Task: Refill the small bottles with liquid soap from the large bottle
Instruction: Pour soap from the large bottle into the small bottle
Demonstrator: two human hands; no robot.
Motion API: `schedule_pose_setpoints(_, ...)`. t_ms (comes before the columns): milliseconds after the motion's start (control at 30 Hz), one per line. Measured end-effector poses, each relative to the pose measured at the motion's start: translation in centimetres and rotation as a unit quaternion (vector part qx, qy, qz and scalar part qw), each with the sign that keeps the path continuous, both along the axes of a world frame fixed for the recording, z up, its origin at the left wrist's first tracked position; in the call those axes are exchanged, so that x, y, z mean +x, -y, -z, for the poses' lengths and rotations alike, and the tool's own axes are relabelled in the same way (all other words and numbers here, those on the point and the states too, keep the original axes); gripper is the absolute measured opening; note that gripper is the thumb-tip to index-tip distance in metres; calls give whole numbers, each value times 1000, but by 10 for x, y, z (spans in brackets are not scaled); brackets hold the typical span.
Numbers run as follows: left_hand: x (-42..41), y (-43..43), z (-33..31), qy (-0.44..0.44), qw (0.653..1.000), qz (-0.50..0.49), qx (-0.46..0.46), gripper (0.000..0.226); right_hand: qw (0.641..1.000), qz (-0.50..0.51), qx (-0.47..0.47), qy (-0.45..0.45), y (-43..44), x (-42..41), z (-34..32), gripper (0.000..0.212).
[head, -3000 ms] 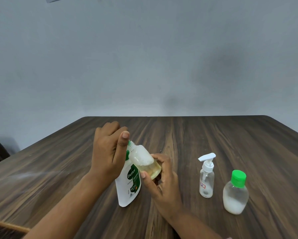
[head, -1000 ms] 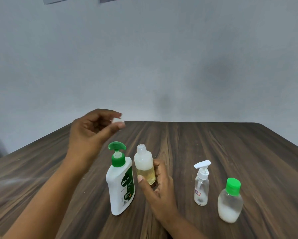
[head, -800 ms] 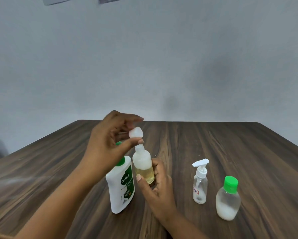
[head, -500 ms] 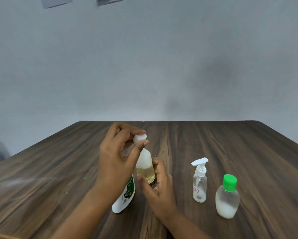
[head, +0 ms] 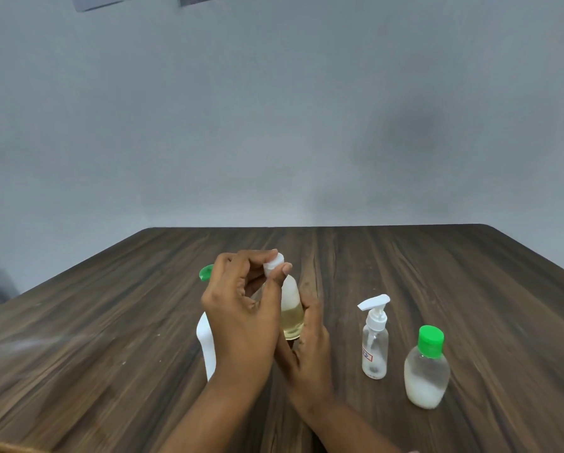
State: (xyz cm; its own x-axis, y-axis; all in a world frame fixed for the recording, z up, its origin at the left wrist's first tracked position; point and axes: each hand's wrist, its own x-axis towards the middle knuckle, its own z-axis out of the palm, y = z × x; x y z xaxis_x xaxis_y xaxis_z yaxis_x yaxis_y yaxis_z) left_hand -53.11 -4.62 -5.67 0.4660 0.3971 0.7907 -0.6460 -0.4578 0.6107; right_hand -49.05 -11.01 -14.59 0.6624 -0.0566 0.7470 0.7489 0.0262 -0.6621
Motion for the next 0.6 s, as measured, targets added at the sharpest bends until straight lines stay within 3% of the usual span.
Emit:
schedule_pose_setpoints(167, 1, 0, -1, -22, 1000, 9, 3, 4, 999, 34, -9, 8, 0, 3, 2, 40)
schedule_pose_setpoints(367, 1, 2, -1, -64, 996, 58, 2, 5, 1000, 0, 8, 14, 1, 1, -3, 37)
schedule_pose_setpoints(600, 3, 6, 0, -25, 999, 45, 14, 28, 999, -28, 28, 18, 2, 1, -4, 40)
